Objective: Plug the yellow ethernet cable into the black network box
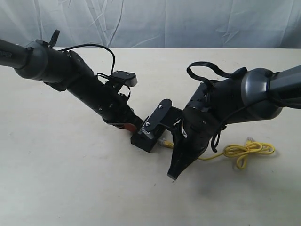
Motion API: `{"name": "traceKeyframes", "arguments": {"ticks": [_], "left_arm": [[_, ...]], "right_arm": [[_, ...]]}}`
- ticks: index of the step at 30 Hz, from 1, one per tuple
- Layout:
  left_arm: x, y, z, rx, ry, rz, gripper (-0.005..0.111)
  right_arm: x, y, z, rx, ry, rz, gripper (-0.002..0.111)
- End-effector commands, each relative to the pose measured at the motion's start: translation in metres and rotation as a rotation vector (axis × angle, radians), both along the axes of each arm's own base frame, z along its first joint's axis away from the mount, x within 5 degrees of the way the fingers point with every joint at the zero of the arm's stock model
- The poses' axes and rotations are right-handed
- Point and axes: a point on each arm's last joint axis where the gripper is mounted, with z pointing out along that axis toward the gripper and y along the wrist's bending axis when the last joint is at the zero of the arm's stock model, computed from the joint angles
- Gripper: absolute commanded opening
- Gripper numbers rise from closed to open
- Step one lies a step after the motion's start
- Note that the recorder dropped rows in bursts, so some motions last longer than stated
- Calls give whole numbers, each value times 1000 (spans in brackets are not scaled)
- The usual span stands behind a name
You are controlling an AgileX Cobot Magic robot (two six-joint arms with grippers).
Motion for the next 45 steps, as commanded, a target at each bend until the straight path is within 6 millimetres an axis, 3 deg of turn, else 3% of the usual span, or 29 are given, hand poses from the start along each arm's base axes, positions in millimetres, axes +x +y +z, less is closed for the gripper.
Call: {"name": "traceKeyframes", "arguments": {"ticks": [1,45], "left_arm": [[0,8,-9,-21,57,-9,0],[1,11,-14,-18,81,-6,0]], "right_arm": [[0,0,0,-11,-8,13,-1],[2,2,2,-37,-67,43,-1]]}}
